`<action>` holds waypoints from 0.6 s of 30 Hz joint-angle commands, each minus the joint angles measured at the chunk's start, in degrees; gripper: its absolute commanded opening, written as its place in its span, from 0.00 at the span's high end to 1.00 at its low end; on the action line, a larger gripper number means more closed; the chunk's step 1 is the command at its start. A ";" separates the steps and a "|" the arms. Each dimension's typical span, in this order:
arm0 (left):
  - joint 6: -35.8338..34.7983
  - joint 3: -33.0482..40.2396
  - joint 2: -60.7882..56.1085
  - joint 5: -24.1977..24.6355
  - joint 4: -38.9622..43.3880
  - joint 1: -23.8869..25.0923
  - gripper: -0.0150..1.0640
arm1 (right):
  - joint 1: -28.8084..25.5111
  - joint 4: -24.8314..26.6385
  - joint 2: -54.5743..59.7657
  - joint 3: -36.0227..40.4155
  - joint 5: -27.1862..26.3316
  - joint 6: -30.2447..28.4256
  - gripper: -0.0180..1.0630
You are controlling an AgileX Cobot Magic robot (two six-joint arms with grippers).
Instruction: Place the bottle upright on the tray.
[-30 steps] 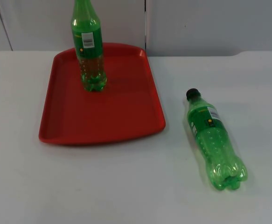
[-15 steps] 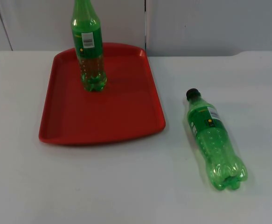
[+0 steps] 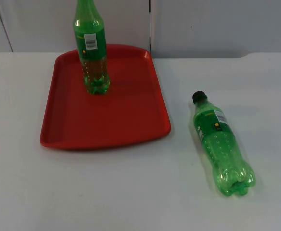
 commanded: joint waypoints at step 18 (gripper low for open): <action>-2.04 0.25 -0.22 -0.67 -0.47 -0.30 0.01 | -0.40 -0.16 -0.16 -0.05 -0.50 -0.06 0.01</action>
